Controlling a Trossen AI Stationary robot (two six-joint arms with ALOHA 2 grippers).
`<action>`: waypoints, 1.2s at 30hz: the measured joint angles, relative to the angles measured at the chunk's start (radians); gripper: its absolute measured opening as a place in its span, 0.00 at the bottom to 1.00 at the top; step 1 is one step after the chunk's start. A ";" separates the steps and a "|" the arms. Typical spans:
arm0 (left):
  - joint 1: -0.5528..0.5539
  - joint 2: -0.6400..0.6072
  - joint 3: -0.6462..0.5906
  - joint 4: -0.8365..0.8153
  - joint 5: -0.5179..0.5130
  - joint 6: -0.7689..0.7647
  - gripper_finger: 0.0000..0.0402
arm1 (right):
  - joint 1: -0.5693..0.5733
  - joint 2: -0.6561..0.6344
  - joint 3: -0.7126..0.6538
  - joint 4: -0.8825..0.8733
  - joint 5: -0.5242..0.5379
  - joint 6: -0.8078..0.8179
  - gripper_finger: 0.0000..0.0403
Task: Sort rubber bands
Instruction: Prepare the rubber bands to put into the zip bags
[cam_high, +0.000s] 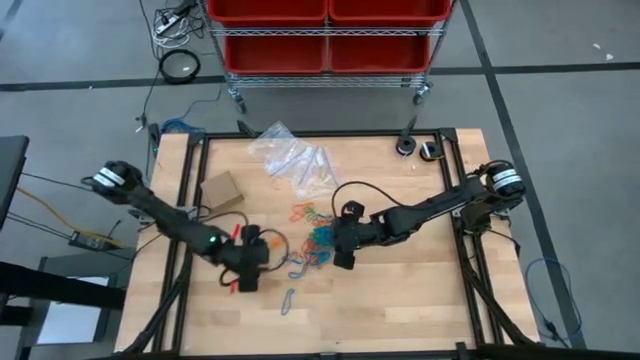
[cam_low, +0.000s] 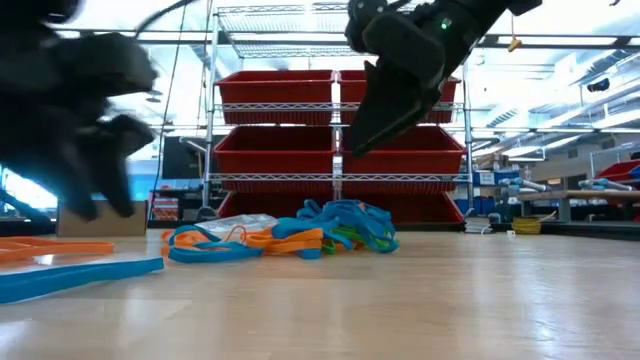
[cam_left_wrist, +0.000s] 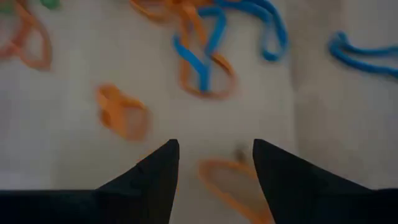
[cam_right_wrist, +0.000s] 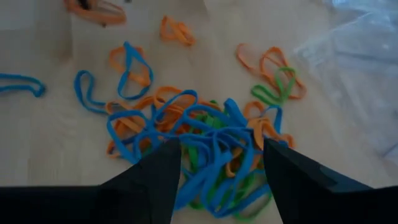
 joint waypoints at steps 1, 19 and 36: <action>-0.025 -0.004 -0.020 0.031 -0.016 -0.032 0.53 | 0.001 -0.006 0.000 0.004 -0.001 0.000 0.53; -0.278 0.047 -0.135 0.019 -0.176 -0.436 0.53 | 0.012 -0.028 0.000 -0.013 -0.013 0.000 0.48; -0.261 0.106 -0.168 0.279 -0.177 -0.183 0.02 | 0.021 -0.028 0.000 0.001 -0.013 0.009 0.46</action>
